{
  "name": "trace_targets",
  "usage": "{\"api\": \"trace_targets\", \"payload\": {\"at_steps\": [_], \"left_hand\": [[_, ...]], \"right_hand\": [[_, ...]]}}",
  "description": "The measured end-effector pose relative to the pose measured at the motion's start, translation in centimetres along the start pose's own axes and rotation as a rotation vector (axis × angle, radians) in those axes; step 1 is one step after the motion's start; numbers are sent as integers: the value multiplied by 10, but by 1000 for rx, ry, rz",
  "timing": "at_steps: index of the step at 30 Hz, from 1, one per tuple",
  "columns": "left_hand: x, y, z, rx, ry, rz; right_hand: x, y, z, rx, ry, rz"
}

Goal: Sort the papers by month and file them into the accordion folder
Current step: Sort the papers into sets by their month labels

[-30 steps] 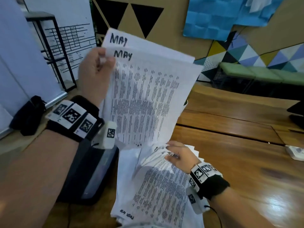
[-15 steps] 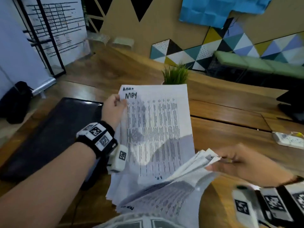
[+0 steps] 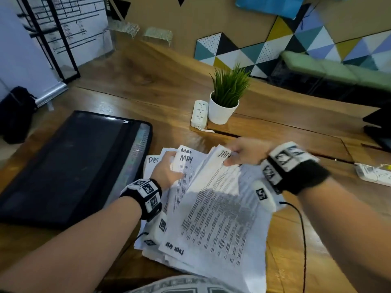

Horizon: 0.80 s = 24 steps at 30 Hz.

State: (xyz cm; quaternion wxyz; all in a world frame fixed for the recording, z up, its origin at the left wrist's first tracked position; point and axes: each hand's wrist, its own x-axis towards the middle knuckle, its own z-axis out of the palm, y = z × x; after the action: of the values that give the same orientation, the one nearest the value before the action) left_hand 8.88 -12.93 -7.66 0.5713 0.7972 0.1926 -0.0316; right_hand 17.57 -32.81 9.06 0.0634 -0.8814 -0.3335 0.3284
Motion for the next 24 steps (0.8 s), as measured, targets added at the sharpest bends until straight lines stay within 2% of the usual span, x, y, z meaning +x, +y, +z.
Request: {"api": "trace_targets", "payload": {"at_steps": [4,7,11,13,15,17,21,24], "left_hand": [[-1,3,-1,9,113,-11],[0,2,-2,-44,100,10],[-5,7,4,-75,134,-29],[-9,9,5,-168,50,-54],[-15,7,4,-283,-131,-74],[-21,1,3,-172,-218,-22],[-31,-2,1,-12,-143,5],[-36,1,-5,-22,-181,12]], "right_hand": [[44,4,30,2,32,54],[58,2,33,6,113,85],[70,3,39,100,183,99],[72,3,43,138,220,105],[73,2,48,159,262,105],[74,1,54,145,297,92],[73,4,71,122,393,10],[68,12,71,136,282,22]]}}
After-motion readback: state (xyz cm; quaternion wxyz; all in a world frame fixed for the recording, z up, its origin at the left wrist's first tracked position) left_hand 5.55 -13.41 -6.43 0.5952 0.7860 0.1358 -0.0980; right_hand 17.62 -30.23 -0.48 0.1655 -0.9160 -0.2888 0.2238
